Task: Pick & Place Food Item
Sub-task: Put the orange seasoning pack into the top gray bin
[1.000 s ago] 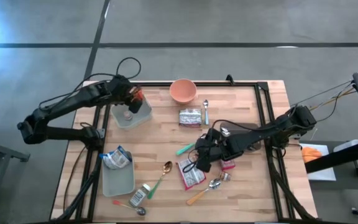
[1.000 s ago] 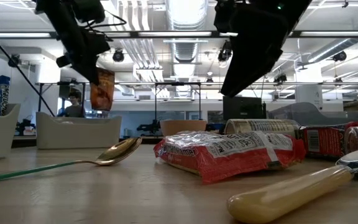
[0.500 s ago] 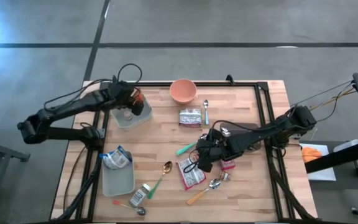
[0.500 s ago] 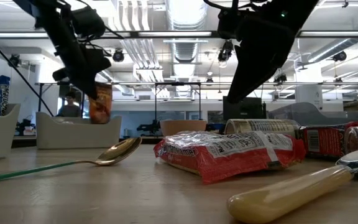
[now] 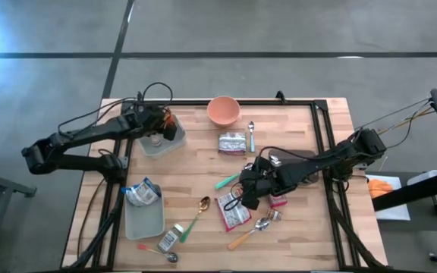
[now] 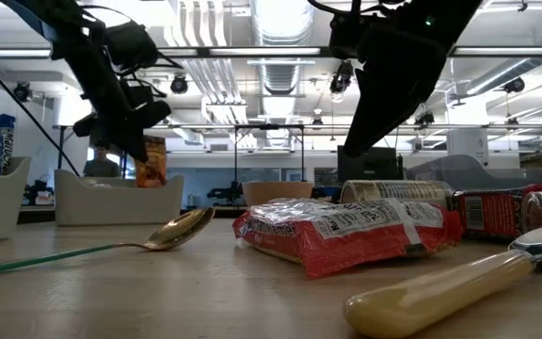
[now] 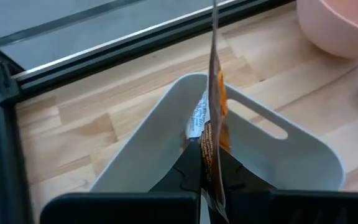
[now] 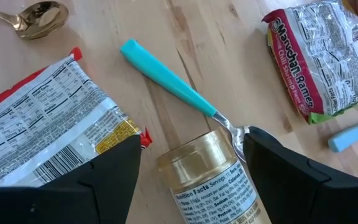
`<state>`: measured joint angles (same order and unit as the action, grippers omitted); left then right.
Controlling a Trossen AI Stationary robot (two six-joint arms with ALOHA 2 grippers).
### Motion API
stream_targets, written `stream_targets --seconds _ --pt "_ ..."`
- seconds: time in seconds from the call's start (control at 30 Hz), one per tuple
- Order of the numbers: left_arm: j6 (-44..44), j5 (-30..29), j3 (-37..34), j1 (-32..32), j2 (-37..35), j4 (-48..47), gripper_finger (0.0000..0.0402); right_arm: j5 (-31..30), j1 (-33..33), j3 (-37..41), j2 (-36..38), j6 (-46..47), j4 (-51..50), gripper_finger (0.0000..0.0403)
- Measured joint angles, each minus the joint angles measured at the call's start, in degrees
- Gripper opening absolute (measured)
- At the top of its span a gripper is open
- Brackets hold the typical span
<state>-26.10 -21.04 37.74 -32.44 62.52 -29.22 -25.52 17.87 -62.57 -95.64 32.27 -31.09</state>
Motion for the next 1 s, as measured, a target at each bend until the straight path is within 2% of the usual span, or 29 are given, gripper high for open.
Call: stream_targets --seconds 0.23,0.5,1.0 --pt "-1.50 -3.22 -0.86 1.37 4.89 1.85 0.0000 0.00 -0.02 0.00 0.00 0.02 0.01 0.0282" --pt "-1.41 -3.89 -0.86 1.65 9.18 4.35 0.0000 0.00 -0.01 0.00 0.00 -0.08 -0.01 0.0282" --pt "-1.24 -3.54 -0.82 2.02 10.45 4.18 0.0000 -0.02 -0.02 0.00 0.00 -0.98 0.00 0.0282"
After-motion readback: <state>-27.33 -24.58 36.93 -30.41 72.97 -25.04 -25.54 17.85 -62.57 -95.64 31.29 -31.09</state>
